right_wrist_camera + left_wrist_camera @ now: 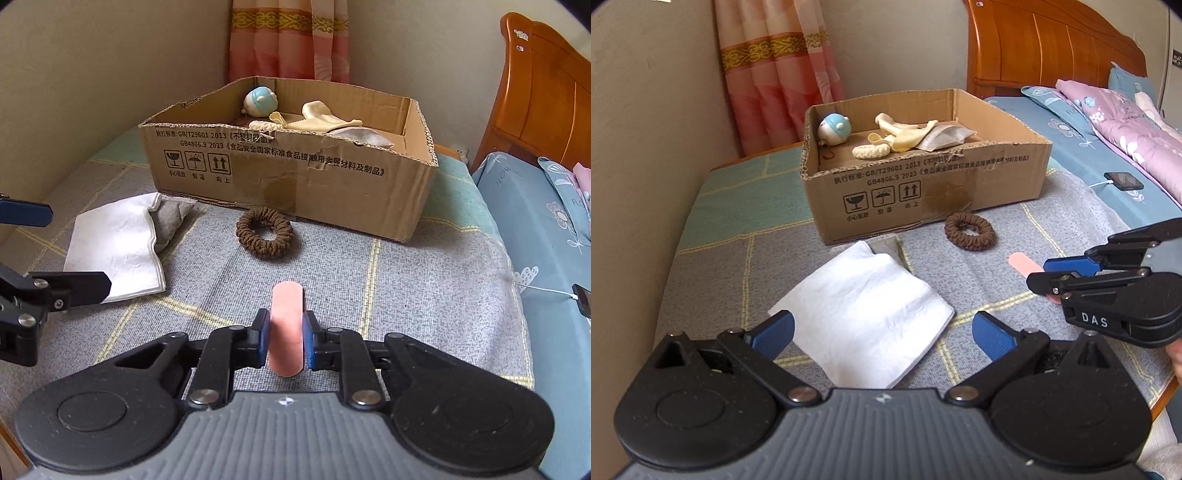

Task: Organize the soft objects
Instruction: 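Grasp the pink strip with the right tool, then grasp the brown hair tie with the left tool while the right tool holds the pink strip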

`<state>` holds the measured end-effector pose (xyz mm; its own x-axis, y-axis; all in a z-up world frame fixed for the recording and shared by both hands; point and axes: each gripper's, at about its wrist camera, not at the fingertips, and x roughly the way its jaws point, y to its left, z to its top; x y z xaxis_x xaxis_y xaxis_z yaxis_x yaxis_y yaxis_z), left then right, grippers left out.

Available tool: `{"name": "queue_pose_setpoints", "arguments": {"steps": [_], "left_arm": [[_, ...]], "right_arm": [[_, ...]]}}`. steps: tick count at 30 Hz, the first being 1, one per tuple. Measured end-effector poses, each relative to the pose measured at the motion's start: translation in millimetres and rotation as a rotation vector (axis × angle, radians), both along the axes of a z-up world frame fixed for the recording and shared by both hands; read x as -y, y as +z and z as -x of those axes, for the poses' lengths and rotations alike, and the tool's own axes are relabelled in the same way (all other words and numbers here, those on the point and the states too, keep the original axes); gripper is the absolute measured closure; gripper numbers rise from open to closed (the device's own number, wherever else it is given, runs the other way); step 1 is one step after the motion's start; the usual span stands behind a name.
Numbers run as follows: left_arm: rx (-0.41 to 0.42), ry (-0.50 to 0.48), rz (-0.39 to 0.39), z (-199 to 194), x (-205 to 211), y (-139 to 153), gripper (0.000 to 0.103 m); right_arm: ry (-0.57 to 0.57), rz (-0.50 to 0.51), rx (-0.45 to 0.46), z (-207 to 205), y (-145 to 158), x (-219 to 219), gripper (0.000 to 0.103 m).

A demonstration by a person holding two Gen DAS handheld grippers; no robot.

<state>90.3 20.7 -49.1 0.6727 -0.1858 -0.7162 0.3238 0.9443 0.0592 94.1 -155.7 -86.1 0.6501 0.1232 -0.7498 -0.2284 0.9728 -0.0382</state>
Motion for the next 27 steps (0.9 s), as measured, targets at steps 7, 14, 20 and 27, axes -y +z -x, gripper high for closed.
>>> {"name": "queue_pose_setpoints", "arguments": {"steps": [7,14,20,27], "left_arm": [[0.025,-0.056,0.014,-5.8,15.2,7.0,0.001],[0.047,-0.142,0.013,-25.2,51.1,2.3,0.001],[0.045,-0.166,0.0,-45.8,76.3,-9.6,0.003],[-0.003,-0.165,-0.003,-67.4,88.0,-29.8,0.03]], "right_arm": [[-0.008,0.018,0.004,1.1,0.0,8.2,0.081],[-0.018,0.027,0.018,5.4,-1.0,27.5,0.081],[0.003,0.006,0.03,7.5,-2.1,39.2,0.081],[0.037,-0.009,0.047,8.5,-3.9,44.3,0.081]]}}
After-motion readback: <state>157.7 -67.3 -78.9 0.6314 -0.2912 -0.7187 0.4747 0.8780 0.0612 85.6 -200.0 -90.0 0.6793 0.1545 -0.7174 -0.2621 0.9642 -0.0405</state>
